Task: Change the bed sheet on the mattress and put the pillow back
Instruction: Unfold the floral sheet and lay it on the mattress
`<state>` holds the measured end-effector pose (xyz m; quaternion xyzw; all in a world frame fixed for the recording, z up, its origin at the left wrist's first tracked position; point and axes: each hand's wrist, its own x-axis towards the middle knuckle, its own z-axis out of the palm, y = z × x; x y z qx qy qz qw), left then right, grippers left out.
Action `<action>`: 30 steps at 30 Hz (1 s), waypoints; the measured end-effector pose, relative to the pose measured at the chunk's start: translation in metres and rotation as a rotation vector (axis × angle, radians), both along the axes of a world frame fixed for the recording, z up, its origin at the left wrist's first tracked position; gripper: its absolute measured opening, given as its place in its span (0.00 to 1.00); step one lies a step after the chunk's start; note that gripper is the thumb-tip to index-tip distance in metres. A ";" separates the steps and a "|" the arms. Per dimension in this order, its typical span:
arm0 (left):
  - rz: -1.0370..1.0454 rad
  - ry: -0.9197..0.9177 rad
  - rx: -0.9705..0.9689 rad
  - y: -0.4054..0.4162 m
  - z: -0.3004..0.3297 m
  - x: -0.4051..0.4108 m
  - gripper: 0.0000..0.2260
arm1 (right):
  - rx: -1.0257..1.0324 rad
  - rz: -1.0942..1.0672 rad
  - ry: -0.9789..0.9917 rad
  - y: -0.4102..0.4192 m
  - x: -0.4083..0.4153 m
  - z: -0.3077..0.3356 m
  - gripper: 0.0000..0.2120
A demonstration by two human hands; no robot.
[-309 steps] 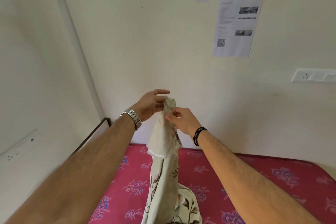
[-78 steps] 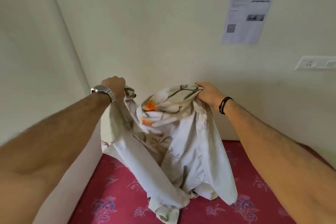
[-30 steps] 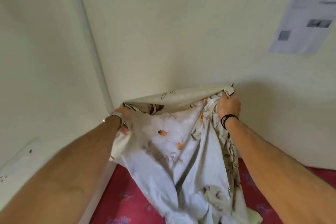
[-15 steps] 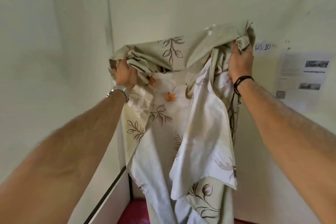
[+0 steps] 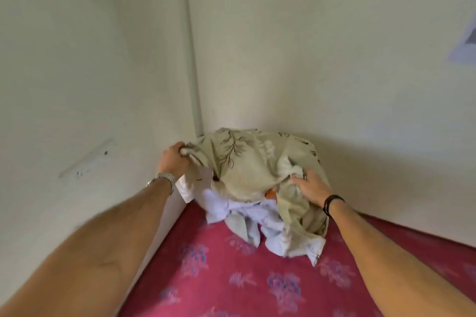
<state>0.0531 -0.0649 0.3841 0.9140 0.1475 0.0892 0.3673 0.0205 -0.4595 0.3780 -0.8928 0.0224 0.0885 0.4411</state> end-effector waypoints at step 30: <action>-0.646 0.801 -0.229 -0.069 -0.167 -0.217 0.48 | -0.049 0.331 0.446 0.097 -0.130 -0.137 0.30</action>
